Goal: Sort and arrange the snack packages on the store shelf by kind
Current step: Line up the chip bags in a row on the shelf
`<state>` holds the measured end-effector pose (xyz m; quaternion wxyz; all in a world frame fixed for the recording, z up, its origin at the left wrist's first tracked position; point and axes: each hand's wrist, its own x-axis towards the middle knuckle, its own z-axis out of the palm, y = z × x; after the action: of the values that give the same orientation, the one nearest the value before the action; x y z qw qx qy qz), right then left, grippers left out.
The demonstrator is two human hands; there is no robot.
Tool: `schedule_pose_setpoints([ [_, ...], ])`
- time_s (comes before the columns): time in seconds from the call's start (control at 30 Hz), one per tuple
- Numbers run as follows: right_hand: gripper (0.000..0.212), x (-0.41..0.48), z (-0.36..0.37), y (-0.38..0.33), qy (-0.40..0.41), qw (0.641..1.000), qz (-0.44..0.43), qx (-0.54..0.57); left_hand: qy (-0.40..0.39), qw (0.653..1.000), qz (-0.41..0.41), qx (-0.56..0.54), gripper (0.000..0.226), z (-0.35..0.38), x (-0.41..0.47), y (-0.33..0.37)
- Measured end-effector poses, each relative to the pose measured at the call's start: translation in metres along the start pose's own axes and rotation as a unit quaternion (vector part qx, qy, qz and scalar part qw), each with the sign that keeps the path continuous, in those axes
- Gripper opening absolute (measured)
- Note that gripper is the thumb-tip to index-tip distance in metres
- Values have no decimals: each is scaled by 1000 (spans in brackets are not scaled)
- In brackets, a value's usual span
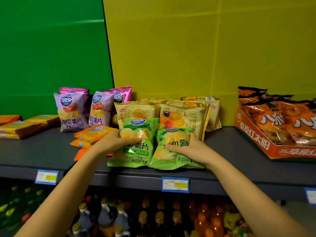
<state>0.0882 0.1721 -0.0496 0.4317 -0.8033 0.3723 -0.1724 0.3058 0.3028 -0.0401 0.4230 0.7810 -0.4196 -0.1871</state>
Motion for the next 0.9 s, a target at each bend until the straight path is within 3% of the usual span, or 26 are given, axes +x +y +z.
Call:
schedule_pose_setpoints([
  [0.13,119,4,3,2,12,998,9,62,-50,995,-3,-90,42,9,-3,9],
  [0.3,115,2,2,11,25,993,-16,111,4,986,26,-162,90,21,-8,10],
  [0.5,103,-17,-14,-1,45,987,-111,111,-25,967,62,-247,72,14,-31,21],
  [0.63,107,-22,-16,-28,56,976,-186,94,-58,958,76,-272,79,-13,-41,28],
  [0.77,108,-17,0,-64,69,962,-244,96,-48,960,111,-253,51,-53,-48,27],
  [0.9,112,-2,29,-101,92,945,-302,84,3,961,148,-232,78,-104,-54,6],
])
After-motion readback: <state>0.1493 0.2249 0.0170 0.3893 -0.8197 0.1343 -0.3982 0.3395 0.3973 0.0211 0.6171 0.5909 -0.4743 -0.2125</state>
